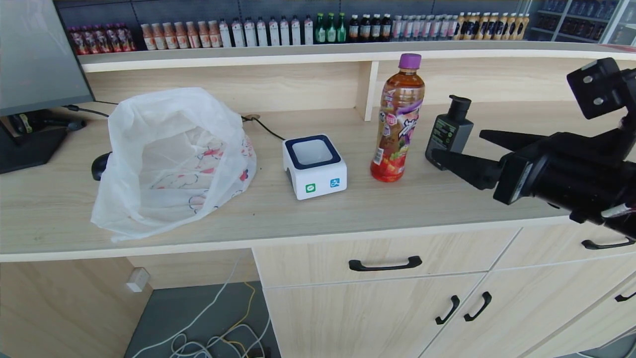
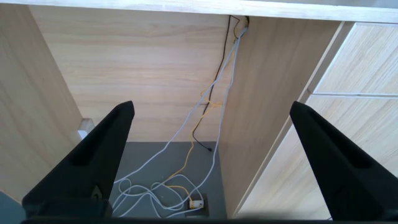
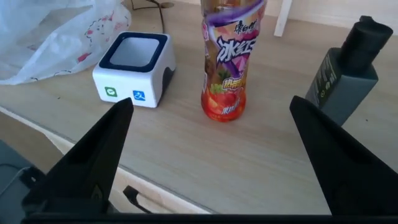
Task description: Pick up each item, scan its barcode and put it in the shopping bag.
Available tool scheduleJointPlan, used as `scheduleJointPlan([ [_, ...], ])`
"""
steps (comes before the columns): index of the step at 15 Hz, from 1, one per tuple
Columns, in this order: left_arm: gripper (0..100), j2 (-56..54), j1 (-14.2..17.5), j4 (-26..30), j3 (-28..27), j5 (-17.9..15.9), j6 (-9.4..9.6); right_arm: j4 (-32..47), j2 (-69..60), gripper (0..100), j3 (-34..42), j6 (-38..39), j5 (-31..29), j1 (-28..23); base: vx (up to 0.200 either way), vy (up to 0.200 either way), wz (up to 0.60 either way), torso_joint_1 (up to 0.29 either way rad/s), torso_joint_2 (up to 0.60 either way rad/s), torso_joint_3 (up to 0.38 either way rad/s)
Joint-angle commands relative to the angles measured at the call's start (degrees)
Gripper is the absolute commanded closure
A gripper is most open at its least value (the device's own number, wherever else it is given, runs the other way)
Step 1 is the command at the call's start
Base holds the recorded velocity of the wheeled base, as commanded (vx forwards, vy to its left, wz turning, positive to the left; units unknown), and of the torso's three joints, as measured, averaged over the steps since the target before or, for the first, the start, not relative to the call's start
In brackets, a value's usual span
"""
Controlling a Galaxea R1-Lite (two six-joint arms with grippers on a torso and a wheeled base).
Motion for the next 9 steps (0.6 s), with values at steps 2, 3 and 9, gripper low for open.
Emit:
scheduleJointPlan([
  [2,0,0.0,0.0,0.0,0.0,0.0,-0.01,-9.3,11.6,0,-1.5,0.5,-3.5,1.1,0.000,0.000,0.00,0.000,0.00,0.000],
  [3,0,0.0,0.0,0.0,0.0,0.0,-0.01,-11.4,13.3,0,-1.9,0.3,-4.3,1.1,0.000,0.000,0.00,0.000,0.00,0.000],
  [9,0,0.0,0.0,0.0,0.0,0.0,-0.01,-16.5,15.9,0,-2.6,0.6,-7.6,0.7,0.000,0.000,0.00,0.000,0.00,0.000],
])
